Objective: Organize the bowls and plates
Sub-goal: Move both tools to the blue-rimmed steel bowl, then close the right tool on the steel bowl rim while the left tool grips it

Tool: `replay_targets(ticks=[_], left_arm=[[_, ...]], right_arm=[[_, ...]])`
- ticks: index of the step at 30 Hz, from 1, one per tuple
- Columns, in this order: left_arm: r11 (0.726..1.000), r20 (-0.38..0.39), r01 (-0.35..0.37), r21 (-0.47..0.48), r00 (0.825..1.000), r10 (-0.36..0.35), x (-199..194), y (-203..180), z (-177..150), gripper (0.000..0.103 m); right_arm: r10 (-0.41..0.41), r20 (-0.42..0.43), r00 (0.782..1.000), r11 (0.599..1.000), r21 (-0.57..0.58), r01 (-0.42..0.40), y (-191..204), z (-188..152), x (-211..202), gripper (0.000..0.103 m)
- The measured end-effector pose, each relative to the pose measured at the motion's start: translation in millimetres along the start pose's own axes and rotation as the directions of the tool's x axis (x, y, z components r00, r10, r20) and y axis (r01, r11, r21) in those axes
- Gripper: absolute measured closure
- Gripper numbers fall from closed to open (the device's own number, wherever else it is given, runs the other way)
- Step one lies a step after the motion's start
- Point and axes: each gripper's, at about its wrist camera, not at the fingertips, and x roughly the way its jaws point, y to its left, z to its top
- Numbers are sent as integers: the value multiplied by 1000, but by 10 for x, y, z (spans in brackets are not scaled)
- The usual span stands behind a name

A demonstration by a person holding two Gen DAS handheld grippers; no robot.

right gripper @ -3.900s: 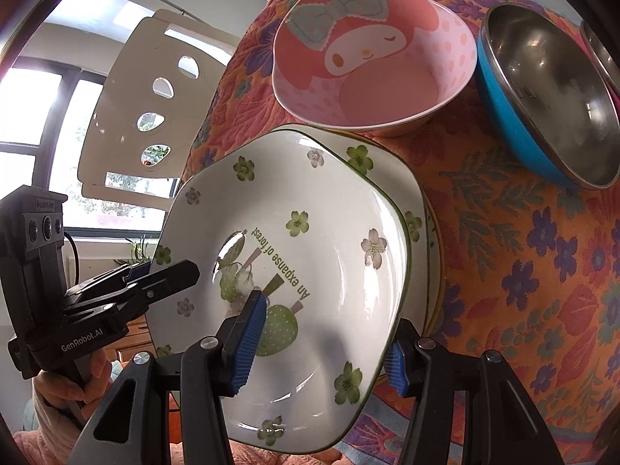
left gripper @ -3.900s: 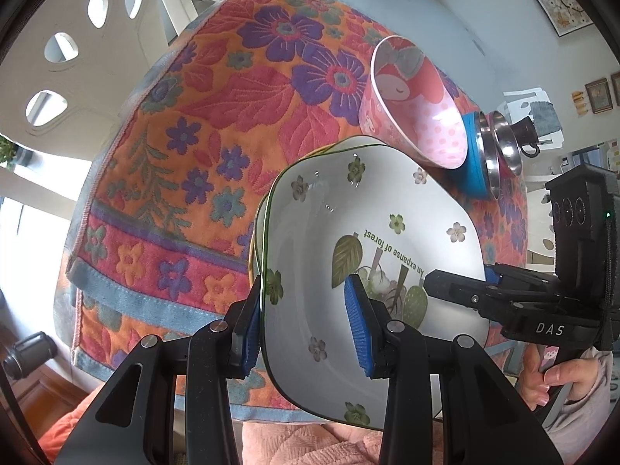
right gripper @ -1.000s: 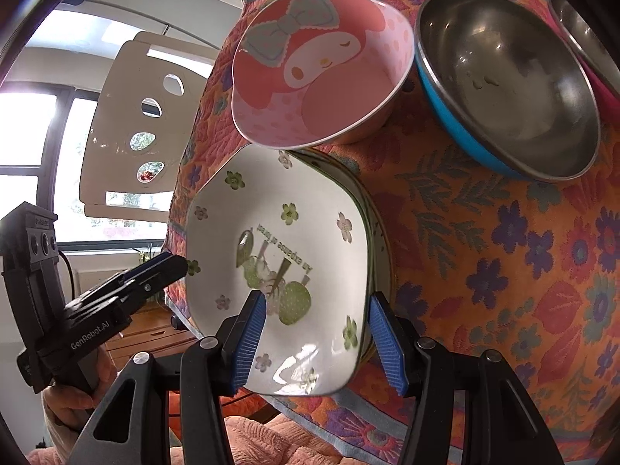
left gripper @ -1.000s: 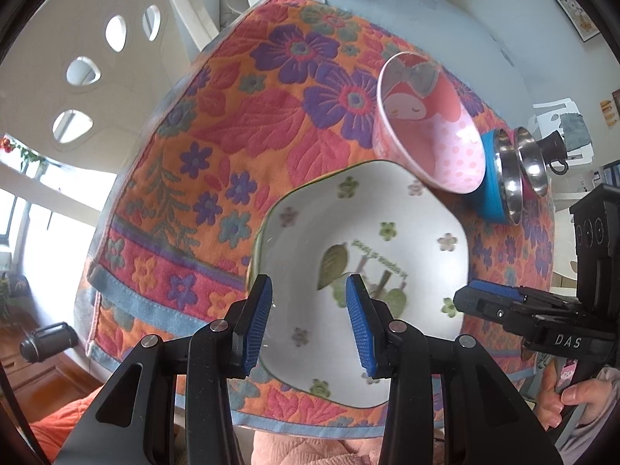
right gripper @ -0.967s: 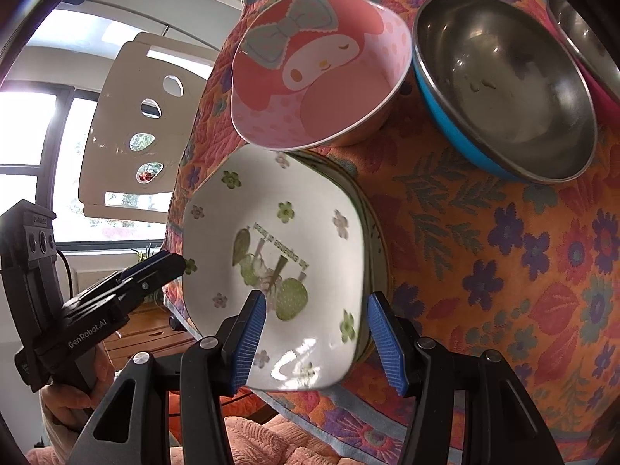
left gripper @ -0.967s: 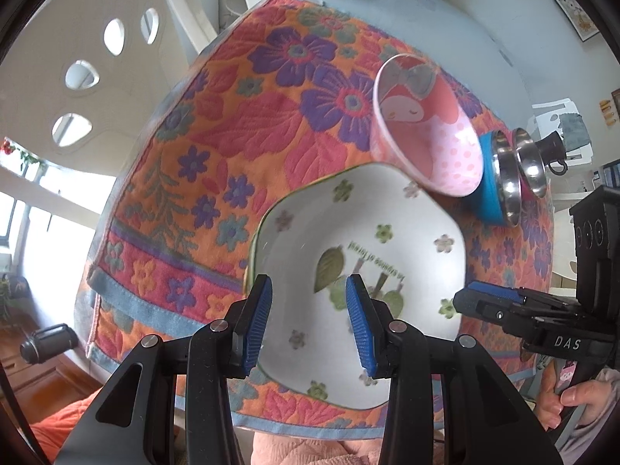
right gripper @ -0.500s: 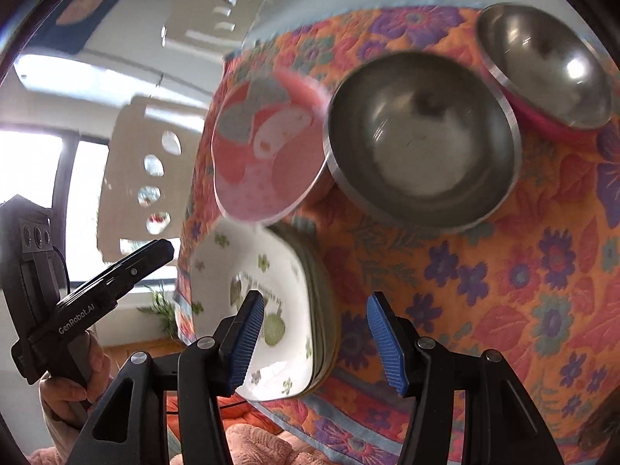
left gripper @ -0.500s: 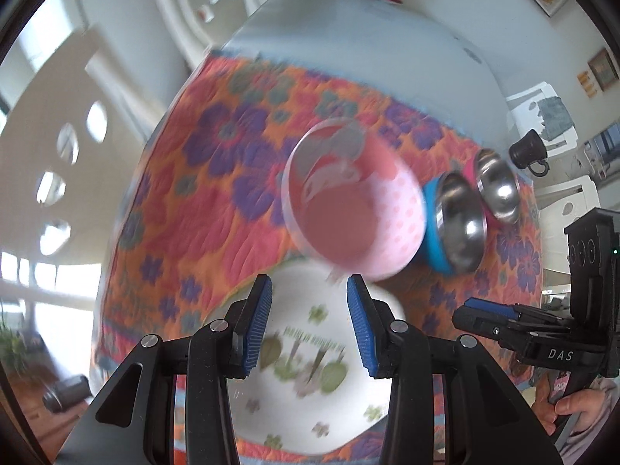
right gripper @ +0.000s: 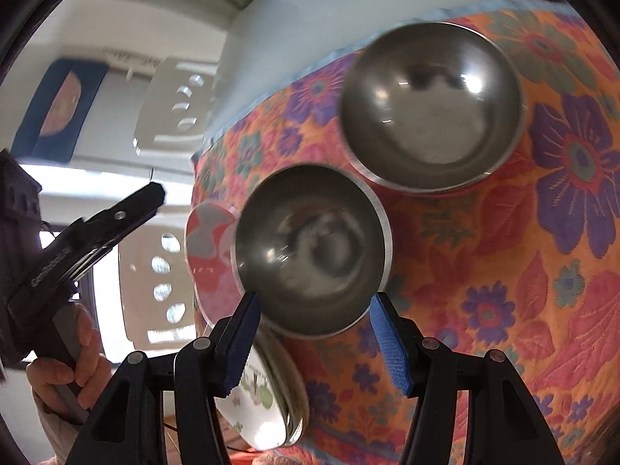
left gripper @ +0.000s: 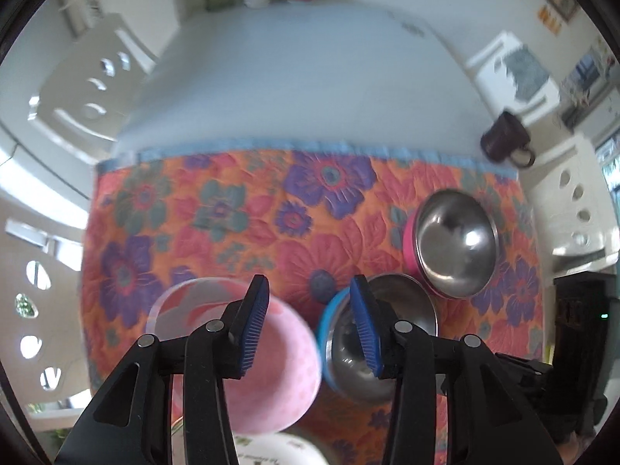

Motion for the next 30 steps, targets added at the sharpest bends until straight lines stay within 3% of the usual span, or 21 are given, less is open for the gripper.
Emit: replay_targets(ticks=[6,15,19,22,24,26,30], left_arm=[[998,-105,-23,52,994,28,450,-164,-38,62],[993,-147,13,116,989,4,609,-133,-9,62],[979,-192,34,203,981,6,708,-180,12,62],[973,-230,62,222,973,-9,779,-200,-3,70],[972,-250,95,215,967,-39,815,-210,-19,91],[975,-269,95,202,963,-38,868,-203,-40,92],[976,-263,109,189,963,-56,862,-201,-43,92]], right_arm=[[8,5,1000,993,118,-9,-354,53,102,46],[-10,4,1000,980,197,9,-531,78,225,46],[1,27,1000,972,237,-8,-486,38,314,46],[-12,35,999,968,251,3,-432,15,393,46],[-28,40,999,971,237,18,-376,12,415,47],[-39,27,999,976,218,32,-302,43,468,60],[-103,18,995,981,169,99,-175,38,502,71]])
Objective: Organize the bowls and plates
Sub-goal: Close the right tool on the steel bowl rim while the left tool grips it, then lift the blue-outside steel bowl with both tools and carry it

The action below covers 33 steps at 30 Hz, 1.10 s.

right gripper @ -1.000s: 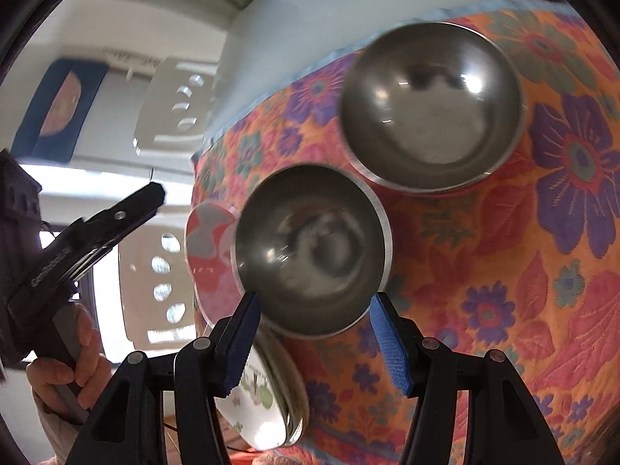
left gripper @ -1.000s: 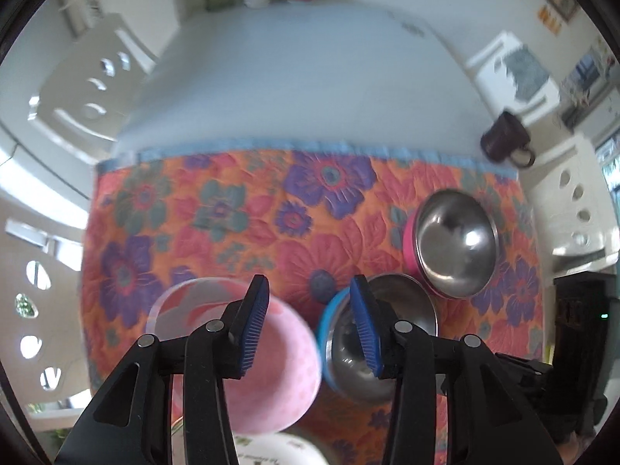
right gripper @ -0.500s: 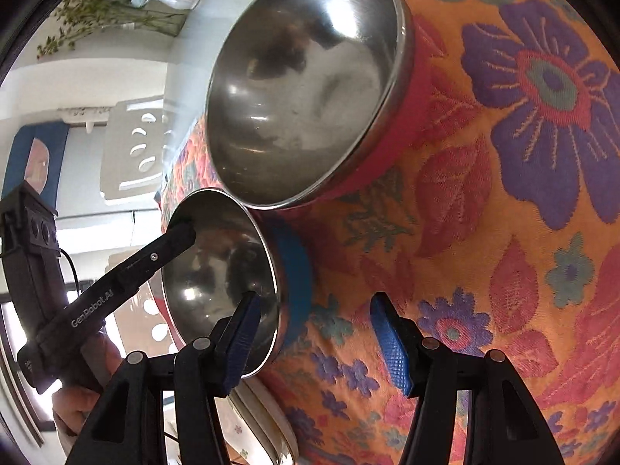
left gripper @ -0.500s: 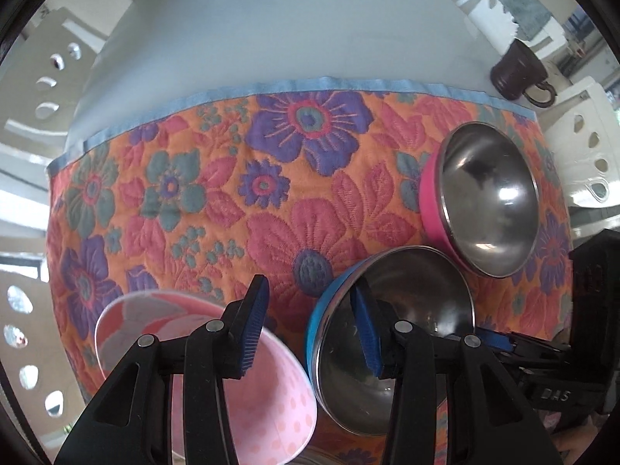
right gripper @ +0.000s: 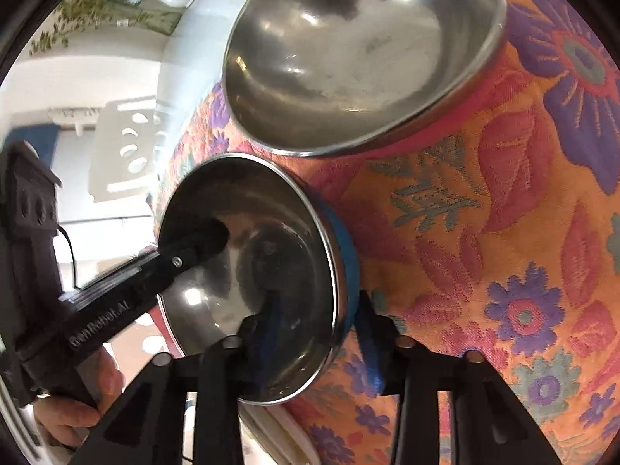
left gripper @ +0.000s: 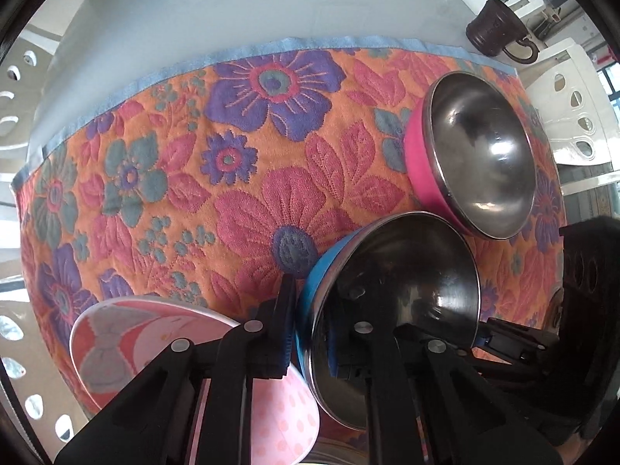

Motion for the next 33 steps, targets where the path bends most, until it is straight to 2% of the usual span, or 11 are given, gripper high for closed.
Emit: replay_targets(ticks=[4,20,33], left_arm=[[1000,21,13,-1,1000,-13,-102,41,-40,92],[1000,91,12,-28,996,-9,-383,108,-114,92],[997,149,46,-65,988,-36,-624,244,-175,92]], right_arm=[[-6,14,1000,1000,-15,6,67,-8,-61,75],[-13,32,999,997,-79,15,253,-102,-205,75],[-11,66,998,989,-144,20,424,-152,-285,76]])
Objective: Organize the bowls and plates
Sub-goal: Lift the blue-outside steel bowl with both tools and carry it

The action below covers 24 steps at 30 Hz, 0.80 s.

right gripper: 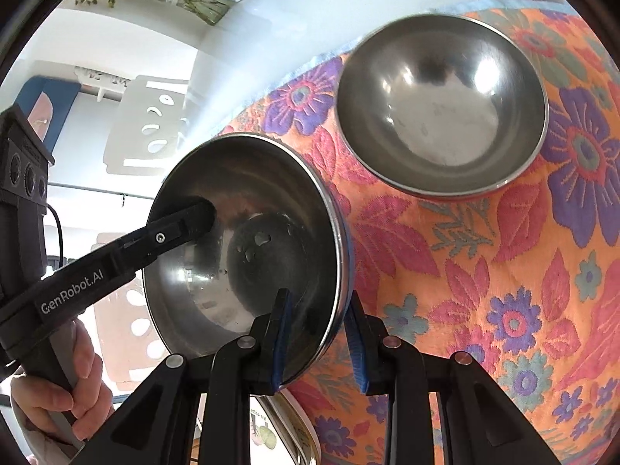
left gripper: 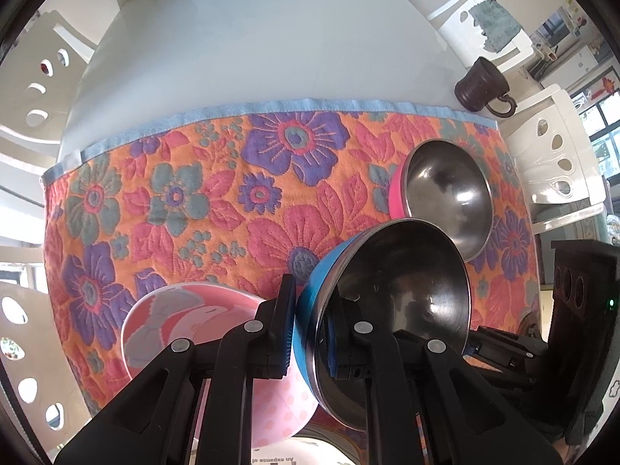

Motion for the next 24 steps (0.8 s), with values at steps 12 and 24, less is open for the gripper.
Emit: replay_targets(ticks=[12,24], left_arm=[[996,115,57,-64,992,-50,-472,183,44,92],[977,166,51,-209,986,-16,-769,849,-156,92]], right_arm=[[-3,74,997,995,-99,10,354,174,-539,77],[33,-2,999,980,-197,-33,1031,222,-343,77]])
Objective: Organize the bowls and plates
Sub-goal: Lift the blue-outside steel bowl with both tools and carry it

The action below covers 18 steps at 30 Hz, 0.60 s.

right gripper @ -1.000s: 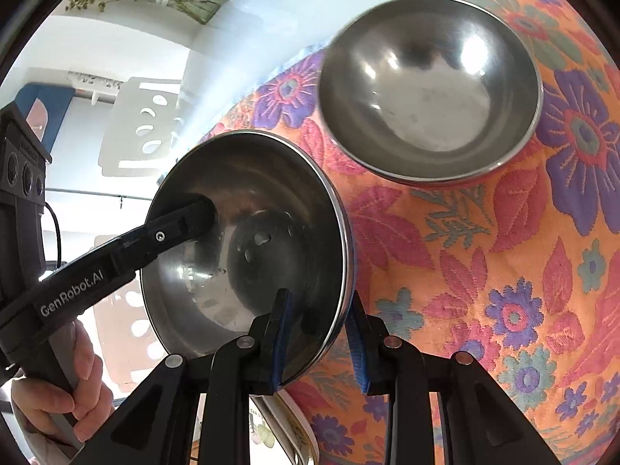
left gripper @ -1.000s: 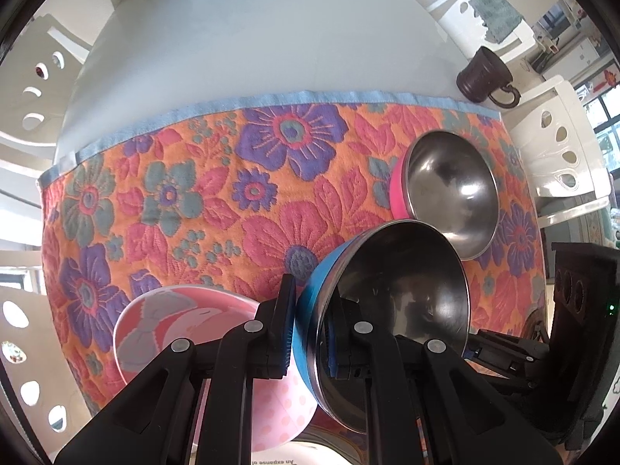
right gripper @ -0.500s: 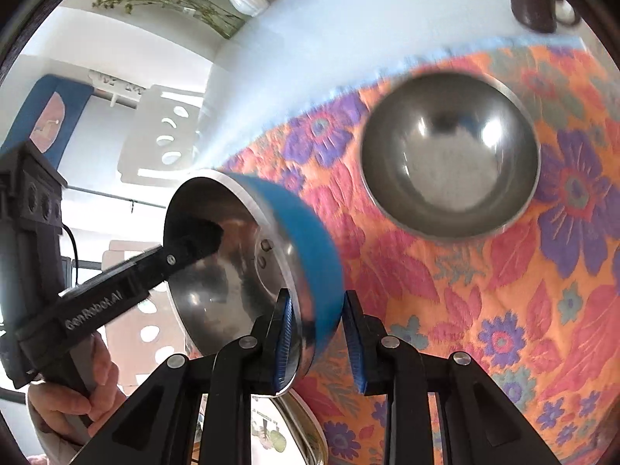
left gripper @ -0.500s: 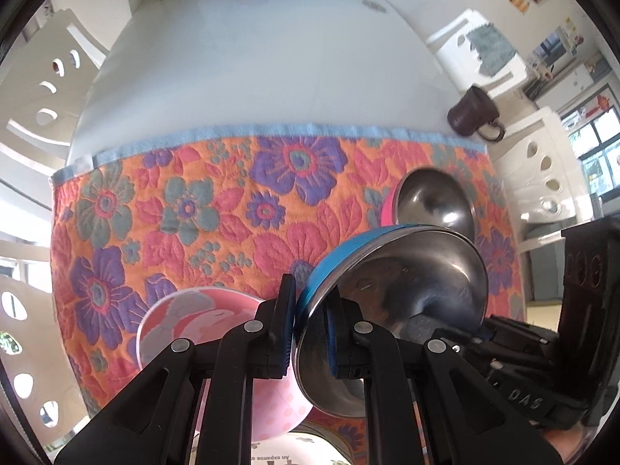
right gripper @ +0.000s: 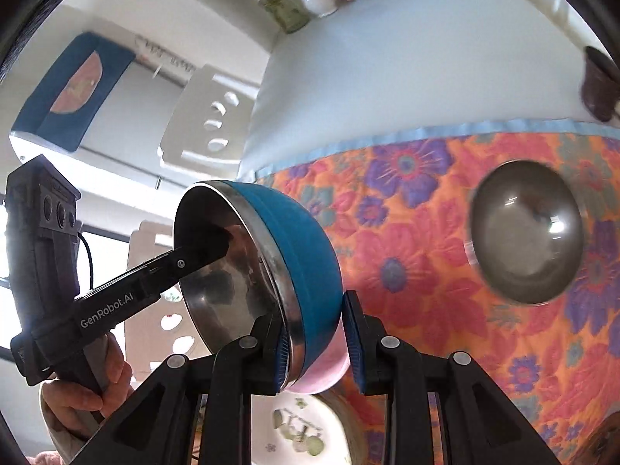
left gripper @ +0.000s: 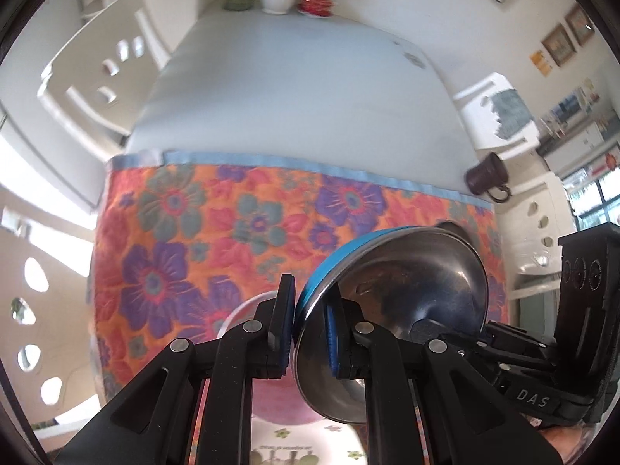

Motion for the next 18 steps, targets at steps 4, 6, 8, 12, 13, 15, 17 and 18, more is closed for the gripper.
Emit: replay_targets(ticks=[4,6,8,12,13,15,17,18], left_arm=[[999,-31,-9,-50,999,8,89,242,-120,92],[998,-46,-21,-66,999,18,143,343,-190,92],[997,-62,-26,-78,998,21,191,427,-251,92],[996,-83,-32,-87,996,24,287,521,-359,92],[996,-88,-33,-86,996,26,313,528,-381,92],[996,-99,-34,-80,995,26,364,532,-424,92],[997,-109,-33,-75,994,25,403,528,-460,92],[997,-112,-33,-73,993,25,421,519,-476,91]], right_arm=[[-10,-46,999,1000,-18,9,115,-13,241,77],[-10,-73,997,1000,-19,9,139,-50,349,77],[-21,-101,995,1000,-21,19,161,-80,463,77],[-41,-145,989,999,-21,38,150,-137,644,77],[-49,-154,987,999,-24,46,148,-153,682,77],[-69,-169,983,997,-33,65,142,-176,740,77],[-87,-179,980,996,-39,81,129,-191,778,77],[-96,-186,978,995,-38,90,110,-199,800,77]])
